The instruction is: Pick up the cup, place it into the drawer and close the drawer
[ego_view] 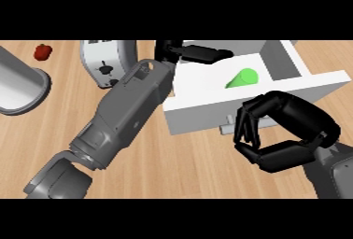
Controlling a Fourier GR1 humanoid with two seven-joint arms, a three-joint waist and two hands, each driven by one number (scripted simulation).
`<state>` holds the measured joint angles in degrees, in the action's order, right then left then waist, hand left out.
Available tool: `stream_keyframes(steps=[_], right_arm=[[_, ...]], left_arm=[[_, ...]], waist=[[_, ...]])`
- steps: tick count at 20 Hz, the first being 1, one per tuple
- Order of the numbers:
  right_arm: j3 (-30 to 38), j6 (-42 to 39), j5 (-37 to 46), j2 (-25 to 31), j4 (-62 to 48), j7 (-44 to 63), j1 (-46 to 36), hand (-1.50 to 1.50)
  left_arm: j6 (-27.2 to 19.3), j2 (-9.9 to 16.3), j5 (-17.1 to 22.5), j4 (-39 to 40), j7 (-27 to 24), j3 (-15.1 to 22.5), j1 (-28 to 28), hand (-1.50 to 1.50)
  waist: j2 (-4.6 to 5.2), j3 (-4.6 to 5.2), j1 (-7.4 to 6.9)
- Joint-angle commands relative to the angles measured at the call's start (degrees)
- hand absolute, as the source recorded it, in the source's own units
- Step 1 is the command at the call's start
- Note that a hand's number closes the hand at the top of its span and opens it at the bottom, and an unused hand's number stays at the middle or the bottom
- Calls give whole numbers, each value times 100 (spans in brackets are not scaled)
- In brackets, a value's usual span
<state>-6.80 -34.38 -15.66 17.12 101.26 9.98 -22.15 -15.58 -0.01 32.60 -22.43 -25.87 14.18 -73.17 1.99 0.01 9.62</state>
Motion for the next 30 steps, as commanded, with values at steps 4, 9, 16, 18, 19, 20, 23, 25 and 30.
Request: stream_keyframes(steps=[4, 9, 16, 18, 19, 20, 23, 25, 30], right_arm=[[-420, -112, 1513, 617, 237, 111, 392, -150], [-830, 623, 3055, 385, -517, -515, 521, -150], [-1593, 1183, 4248, 7, -2656, -1260, 148, -150], [-1423, 1195, 4346, 177, -3346, -1639, -145, -150], [-1377, 1480, 4480, 20, -3835, -1747, -278, 150], [-1429, 1416, 4576, 122, -4100, -1930, -362, 150], [-1002, 1726, 4584, -22, -5216, -2258, -1139, 150], [-843, 2069, 4602, -111, -5731, -2540, -1289, 150], [-172, 2358, 4330, 66, -6540, -3106, -2100, 150]], left_arm=[[-145, 1, 255, 204, -207, -199, -156, -150], [109, 1, 422, 77, -641, -109, 414, -150], [210, 3, 546, -370, -664, -148, 708, -150], [503, 454, 578, -455, -487, -277, 753, -150], [193, 7, 540, -699, -675, -101, 1024, -150], [478, 283, 503, -514, -898, -197, 1249, -150], [593, 514, 544, -837, -559, -205, 1258, -150], [618, 371, 516, -1011, -650, -104, 1535, -150], [881, 764, 587, -1355, -371, -140, 1698, -150]], waist=[[-103, -6, -535], [-115, -7, -829], [-152, -10, -1190], [-147, -9, -1248], [-169, -14, -1368], [-121, -11, -1291], [-124, -16, -1407], [-101, -24, -1574], [-69, -30, -1714]])
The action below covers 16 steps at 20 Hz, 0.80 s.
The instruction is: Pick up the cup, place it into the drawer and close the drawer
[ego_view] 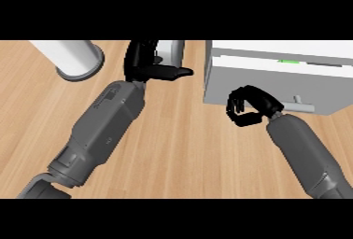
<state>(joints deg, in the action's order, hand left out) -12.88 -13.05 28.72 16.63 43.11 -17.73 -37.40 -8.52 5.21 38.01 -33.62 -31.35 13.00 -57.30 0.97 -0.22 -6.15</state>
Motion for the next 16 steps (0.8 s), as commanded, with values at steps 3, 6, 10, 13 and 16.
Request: stream_keyframes(steps=[3, 6, 10, 13, 16], right_arm=[[810, 395, -270, 337, -1111, -603, -902, 150], [1030, 497, -325, 442, -1419, -420, -1363, 150], [1286, 469, -546, 521, -1448, -178, -1585, 150], [1317, 176, -596, 863, -1405, -268, -1576, 150], [1401, 126, -724, 850, -1296, -236, -1593, 150]], left_arm=[[426, 344, 22, -359, 74, 40, 421, -150], [554, 391, 44, -492, 135, 82, 648, -150], [611, 586, 43, -584, 313, 82, 641, -150], [664, 515, 65, -663, 248, 92, 722, -150], [777, 596, 53, -733, 296, 115, 699, -150]], waist=[[84, -11, -226], [109, -9, -356], [115, -6, -444], [151, -4, -505], [166, -6, -562]])
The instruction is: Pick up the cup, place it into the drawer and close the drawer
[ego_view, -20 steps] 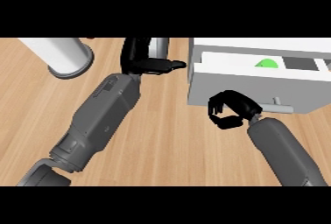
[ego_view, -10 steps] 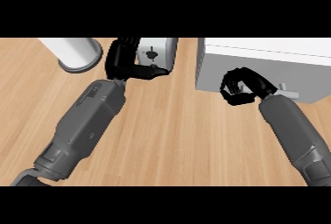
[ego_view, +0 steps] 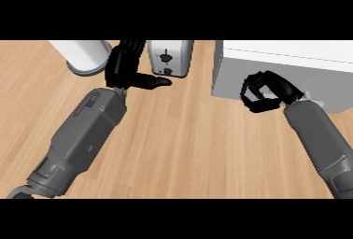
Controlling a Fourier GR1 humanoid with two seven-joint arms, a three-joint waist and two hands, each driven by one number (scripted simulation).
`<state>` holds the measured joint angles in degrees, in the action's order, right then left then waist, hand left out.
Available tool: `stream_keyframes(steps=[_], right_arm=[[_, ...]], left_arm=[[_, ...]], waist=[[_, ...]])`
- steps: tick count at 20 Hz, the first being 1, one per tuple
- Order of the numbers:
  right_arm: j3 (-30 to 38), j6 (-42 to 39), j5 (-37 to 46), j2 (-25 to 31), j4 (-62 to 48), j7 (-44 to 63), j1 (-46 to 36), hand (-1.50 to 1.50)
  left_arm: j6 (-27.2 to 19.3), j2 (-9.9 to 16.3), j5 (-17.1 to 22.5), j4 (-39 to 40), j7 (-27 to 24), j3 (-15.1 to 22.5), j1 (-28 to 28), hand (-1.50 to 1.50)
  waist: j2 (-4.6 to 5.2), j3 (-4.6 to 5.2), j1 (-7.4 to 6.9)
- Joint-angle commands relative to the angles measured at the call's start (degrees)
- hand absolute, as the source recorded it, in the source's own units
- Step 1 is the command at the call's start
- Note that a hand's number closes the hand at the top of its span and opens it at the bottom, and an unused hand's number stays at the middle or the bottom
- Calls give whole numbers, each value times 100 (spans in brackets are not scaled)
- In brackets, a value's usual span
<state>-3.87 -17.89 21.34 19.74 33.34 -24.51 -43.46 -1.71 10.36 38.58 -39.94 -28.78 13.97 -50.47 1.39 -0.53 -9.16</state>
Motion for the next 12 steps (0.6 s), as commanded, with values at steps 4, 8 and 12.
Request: stream_keyframes(steps=[4, 8, 12], right_arm=[[542, 376, -98, 676, -164, 451, -960, 150], [652, 130, -282, 770, -27, 542, -917, 150], [686, -41, -394, 809, 102, 497, -812, 150]], left_arm=[[168, 134, 40, -145, 120, 3, 79, -150], [341, 187, 83, -195, 128, -3, 166, -150], [355, 162, 104, -282, 128, -6, 180, -150]], waist=[[125, 29, -306], [152, 38, -367], [134, 28, -373]])
